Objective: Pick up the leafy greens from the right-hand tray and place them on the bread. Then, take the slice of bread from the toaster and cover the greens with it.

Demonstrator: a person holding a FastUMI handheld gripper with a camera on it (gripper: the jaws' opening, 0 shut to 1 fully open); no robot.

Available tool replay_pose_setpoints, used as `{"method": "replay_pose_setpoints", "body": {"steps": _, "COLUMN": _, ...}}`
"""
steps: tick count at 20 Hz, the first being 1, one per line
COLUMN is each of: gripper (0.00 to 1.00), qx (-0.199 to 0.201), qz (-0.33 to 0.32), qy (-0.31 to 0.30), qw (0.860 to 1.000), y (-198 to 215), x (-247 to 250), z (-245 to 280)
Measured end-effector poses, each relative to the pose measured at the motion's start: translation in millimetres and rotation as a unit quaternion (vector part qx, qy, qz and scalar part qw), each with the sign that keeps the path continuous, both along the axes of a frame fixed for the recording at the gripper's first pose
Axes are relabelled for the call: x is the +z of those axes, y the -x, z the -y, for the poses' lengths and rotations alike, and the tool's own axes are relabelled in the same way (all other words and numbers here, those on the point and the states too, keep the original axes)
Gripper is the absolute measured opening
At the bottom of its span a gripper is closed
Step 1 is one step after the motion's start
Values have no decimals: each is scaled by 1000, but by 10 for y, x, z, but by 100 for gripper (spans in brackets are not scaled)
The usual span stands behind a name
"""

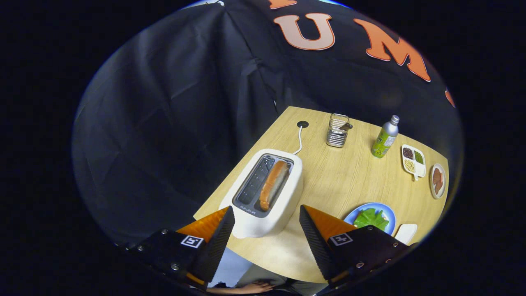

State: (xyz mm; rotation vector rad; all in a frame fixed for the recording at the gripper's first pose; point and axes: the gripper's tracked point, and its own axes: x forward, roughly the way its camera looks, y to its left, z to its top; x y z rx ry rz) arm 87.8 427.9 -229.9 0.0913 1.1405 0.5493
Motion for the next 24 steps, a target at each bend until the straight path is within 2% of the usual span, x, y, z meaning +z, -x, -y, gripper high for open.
{"method": "replay_pose_setpoints", "body": {"steps": 7, "gripper": 92, "qx": -36, "qz": -44, "qy": 33, "qw": 998, "y": -256, "x": -276, "z": -156}}
{"method": "replay_pose_setpoints", "body": {"steps": 13, "gripper": 75, "qx": -52, "qz": -62, "qy": 59, "qw": 995, "y": -366, "x": -554, "z": -291}}
{"method": "replay_pose_setpoints", "body": {"steps": 18, "gripper": 47, "qx": -68, "qz": -59, "qy": 72, "qw": 993, "y": -432, "x": -697, "z": -340}}
{"method": "replay_pose_setpoints", "body": {"steps": 19, "gripper": 44, "qx": -72, "qz": -56, "qy": 74, "qw": 993, "y": -467, "x": -715, "z": -335}}
{"method": "replay_pose_setpoints", "body": {"steps": 22, "gripper": 24, "qx": -82, "qz": -52, "qy": 61, "qw": 993, "y": -496, "x": -753, "z": -359}}
{"method": "replay_pose_setpoints", "body": {"steps": 24, "gripper": 15, "qx": -88, "qz": -49, "qy": 56, "qw": 993, "y": -525, "x": -735, "z": -331}}
